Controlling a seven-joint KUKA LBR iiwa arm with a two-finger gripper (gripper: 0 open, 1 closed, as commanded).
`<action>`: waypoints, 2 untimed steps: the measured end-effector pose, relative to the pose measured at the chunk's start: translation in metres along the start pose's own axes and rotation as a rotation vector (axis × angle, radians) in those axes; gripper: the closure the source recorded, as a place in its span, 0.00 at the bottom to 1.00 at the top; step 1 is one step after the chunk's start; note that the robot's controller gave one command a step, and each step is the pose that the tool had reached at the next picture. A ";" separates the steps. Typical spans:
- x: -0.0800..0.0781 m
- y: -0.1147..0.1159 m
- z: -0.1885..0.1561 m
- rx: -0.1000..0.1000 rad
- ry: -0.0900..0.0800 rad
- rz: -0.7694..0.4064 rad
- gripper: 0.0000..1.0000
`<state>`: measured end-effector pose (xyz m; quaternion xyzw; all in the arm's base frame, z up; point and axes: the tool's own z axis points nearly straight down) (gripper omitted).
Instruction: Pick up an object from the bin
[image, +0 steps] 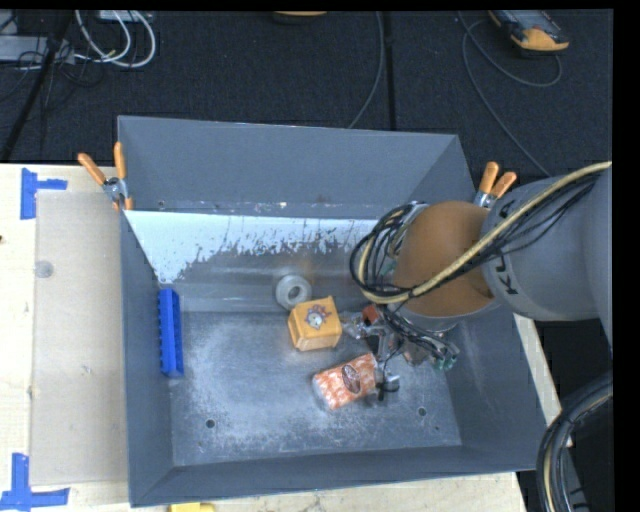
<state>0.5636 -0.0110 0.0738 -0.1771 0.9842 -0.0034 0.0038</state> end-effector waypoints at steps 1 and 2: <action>-0.024 0.026 0.004 0.001 -0.011 -0.104 1.00; -0.024 0.026 0.004 0.001 -0.010 -0.105 1.00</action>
Offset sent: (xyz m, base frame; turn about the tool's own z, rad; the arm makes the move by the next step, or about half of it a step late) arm 0.0000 0.0000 0.0000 0.0000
